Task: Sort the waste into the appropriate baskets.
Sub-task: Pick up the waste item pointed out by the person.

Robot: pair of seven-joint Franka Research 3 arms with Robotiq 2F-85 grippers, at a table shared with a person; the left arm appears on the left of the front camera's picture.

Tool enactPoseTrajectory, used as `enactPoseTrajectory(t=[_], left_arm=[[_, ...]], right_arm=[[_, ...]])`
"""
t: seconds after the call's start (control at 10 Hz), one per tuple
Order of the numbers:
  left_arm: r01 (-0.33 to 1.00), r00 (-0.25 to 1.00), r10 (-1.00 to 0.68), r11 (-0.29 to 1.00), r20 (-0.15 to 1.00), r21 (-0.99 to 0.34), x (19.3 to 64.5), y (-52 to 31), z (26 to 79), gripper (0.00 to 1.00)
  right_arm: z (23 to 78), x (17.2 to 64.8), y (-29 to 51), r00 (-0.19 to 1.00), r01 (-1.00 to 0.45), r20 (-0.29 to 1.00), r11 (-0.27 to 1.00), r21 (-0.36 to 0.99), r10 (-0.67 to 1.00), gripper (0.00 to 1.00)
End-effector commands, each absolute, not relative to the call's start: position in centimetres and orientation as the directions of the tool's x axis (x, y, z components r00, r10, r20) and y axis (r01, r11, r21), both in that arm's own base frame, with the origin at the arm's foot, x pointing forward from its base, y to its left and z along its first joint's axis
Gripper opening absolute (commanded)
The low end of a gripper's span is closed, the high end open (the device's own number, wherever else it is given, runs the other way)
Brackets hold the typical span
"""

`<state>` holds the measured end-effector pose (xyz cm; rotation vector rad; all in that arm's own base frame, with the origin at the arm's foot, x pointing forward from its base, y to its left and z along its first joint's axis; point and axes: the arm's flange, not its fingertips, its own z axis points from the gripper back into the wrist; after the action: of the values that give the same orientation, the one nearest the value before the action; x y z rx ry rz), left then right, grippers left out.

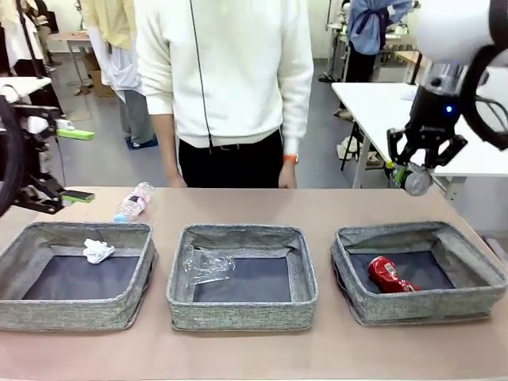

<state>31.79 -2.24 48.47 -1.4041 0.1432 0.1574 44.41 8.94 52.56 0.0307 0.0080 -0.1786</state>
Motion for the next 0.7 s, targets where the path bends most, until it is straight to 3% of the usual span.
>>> enactPoseTrajectory(t=[0.0,0.2,0.3,0.4,0.6], left_arm=[[-0.207,0.978,0.032,0.139,-0.205,-0.968,31.8,-2.5,49.0,1.00],[-0.207,0.978,0.032,0.139,-0.205,-0.968,31.8,-2.5,49.0,1.00],[-0.207,0.978,0.032,0.139,-0.205,-0.968,31.8,-2.5,49.0,1.00],[-0.207,0.978,0.032,0.139,-0.205,-0.968,31.8,-2.5,49.0,1.00],[-0.207,0.978,0.032,0.139,-0.205,-0.968,31.8,-2.5,49.0,1.00]], right_arm=[[49.4,46.0,9.4,0.981,0.192,-0.037,0.979,0.067,-0.190,0.00],[52.6,44.4,8.9,0.984,0.178,-0.011,0.984,0.030,-0.177,0.00],[50.9,44.5,9.9,0.984,0.174,-0.030,0.984,0.025,-0.174,0.39],[48.4,46.0,10.5,0.971,0.227,-0.093,0.970,0.090,-0.219,0.39],[51.9,49.1,13.8,0.974,0.226,-0.036,0.967,0.117,-0.224,0.39]])
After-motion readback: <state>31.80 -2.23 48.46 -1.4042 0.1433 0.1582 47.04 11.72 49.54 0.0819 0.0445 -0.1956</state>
